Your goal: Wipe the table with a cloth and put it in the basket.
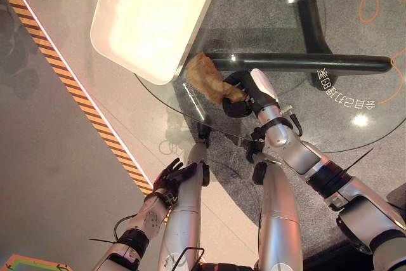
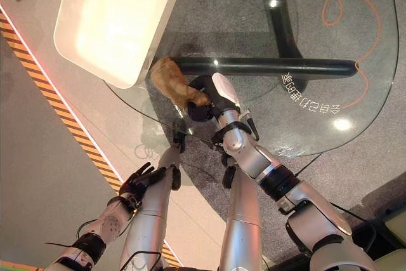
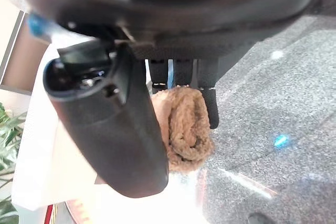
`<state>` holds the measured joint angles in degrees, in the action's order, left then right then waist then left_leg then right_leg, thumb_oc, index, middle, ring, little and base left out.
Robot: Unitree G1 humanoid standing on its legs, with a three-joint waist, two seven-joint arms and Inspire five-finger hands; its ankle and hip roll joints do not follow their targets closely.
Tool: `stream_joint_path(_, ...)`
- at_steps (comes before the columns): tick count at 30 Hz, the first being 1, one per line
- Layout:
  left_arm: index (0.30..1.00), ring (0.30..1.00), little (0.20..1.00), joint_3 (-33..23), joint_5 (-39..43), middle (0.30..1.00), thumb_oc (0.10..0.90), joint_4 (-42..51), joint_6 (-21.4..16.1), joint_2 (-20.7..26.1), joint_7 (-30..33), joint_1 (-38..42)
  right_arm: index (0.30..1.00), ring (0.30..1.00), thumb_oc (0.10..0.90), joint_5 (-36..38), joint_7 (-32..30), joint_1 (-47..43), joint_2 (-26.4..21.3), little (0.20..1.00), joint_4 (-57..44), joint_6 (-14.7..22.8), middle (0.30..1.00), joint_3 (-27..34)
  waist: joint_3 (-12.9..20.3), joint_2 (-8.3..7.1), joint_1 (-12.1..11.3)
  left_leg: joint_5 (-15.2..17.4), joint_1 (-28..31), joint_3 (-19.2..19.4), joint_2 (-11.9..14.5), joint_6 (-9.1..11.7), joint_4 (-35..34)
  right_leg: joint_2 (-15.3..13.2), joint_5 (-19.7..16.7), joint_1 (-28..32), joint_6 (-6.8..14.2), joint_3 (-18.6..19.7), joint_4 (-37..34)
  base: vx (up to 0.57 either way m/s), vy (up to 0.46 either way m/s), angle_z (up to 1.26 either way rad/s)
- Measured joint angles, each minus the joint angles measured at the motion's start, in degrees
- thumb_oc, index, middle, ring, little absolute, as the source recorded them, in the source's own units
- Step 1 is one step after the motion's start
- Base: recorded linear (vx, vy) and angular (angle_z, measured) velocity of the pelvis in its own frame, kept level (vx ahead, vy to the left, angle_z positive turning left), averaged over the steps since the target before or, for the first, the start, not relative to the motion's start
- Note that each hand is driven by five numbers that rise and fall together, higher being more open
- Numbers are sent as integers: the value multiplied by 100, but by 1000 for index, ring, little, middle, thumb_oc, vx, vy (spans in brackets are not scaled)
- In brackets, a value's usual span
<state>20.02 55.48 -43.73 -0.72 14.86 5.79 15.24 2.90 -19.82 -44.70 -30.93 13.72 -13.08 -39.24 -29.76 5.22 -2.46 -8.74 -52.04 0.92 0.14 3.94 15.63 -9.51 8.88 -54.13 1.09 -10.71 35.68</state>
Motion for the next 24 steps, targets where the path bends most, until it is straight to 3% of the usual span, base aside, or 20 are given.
stream_joint_path(10, 900, 900, 900, -22, 0, 900, 800, 0, -8, 9, 7, 0, 300, 300, 100, 5, -780, 240, 199, 200, -18, -25, 300, 131, -25, -42, 88, 9, 0, 10, -44, -29, 35, -37, -25, 13, 40, 30, -23, 0, 0, 0)
stream_joint_path(24, 900, 900, 900, -108, 662, 900, 800, 28, 1, 29, -4, -44, 300, 300, 100, 1, -1924, 476, 135, 200, -202, -355, 300, 1210, -94, -158, 136, 49, -5, 174, -92, -170, 37, -47, -165, 30, 194, 192, -240, 4, -8, -3)
